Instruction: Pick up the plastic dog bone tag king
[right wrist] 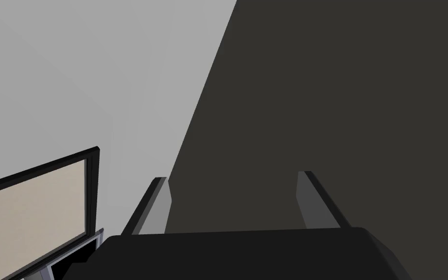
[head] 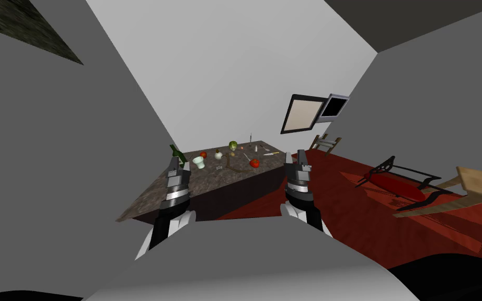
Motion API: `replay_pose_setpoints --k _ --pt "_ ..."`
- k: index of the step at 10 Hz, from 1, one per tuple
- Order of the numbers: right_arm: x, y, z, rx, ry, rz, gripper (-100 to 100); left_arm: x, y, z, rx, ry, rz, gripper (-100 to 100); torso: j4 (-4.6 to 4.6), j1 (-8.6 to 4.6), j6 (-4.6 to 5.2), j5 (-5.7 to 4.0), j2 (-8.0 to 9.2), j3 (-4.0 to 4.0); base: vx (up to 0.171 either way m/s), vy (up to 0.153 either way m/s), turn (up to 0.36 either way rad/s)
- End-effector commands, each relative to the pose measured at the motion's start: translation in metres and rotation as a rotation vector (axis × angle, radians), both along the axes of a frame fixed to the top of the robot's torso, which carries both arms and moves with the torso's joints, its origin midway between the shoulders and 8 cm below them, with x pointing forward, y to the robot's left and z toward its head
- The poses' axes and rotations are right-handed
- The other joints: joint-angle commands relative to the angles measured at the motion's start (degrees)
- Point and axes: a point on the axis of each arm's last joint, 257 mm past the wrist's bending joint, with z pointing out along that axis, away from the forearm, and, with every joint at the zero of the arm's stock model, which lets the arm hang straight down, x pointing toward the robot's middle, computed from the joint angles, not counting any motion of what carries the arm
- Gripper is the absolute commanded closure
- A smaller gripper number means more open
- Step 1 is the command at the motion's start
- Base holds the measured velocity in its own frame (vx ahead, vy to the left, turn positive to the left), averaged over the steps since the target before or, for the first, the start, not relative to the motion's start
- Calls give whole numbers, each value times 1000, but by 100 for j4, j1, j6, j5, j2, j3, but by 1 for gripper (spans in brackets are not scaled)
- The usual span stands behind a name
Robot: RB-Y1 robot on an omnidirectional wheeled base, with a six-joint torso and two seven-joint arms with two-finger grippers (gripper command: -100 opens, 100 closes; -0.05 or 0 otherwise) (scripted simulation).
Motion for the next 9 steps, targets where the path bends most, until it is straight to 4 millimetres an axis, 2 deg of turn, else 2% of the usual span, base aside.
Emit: replay_pose_setpoints --k 1,5,6,8,9 --pt "0 0 0 0 0 0 0 7 -3 -4 25 23 -20 -100 0 0 0 0 0 0 -3 4 -20" --pt "0 0 0 0 0 0 0 39 -6 -25 77 128 -70 -100 1 10 1 2 4 2 -13 16 -38" --pt "0 0 0 0 0 0 0 40 -5 -26 76 132 -69 -100 1 10 1 2 4 2 -14 15 -20" --pt "0 0 0 0 0 0 0 61 -2 -39 88 194 -81 -100 1 8 1 2 5 3 -19 18 -48" --pt "0 0 0 0 0 0 0 62 -2 -42 86 206 -80 -100 1 10 2 2 5 3 -15 19 -24"
